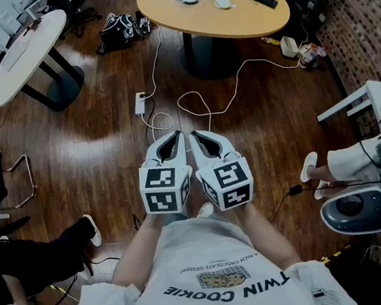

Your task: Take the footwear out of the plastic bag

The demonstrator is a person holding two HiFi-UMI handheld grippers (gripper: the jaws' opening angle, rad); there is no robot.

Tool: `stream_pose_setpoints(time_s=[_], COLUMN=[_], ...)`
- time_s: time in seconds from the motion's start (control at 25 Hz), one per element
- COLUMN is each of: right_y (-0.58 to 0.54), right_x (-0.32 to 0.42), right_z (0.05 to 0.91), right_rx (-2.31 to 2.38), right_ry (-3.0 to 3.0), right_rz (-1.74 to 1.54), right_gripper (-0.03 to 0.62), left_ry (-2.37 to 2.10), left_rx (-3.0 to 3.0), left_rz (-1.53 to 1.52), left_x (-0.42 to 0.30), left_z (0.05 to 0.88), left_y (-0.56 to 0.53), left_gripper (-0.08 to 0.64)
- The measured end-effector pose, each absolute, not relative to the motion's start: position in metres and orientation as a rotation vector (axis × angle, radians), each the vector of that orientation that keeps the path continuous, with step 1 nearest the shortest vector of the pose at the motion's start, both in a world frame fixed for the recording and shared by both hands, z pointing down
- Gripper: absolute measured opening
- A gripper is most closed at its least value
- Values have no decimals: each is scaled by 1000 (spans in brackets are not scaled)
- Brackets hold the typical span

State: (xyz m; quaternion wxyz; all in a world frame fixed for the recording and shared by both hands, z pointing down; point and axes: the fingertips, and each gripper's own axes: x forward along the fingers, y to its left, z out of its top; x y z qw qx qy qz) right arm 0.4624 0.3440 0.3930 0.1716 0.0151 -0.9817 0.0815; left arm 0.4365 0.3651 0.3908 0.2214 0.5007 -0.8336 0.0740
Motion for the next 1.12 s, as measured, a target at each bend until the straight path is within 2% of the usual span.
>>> stream_pose_setpoints(time_s=[0.32, 0.8, 1.12], right_y=[319, 294, 290], right_x=[387, 205, 117], right_z=[404, 398, 403], right_rx=[43, 138, 182], right_ry=[-2764, -2721, -2718], right_rz=[182, 143, 164], right_gripper=[2, 2, 2], left_ry=[-2317, -2237, -2222], left_rx=[1380, 1450, 1470], left_rz=[199, 105, 114], left_x=[360, 181, 91], left_z=[402, 404, 410], left_y=[340, 316, 316], left_gripper=[3, 3, 3])
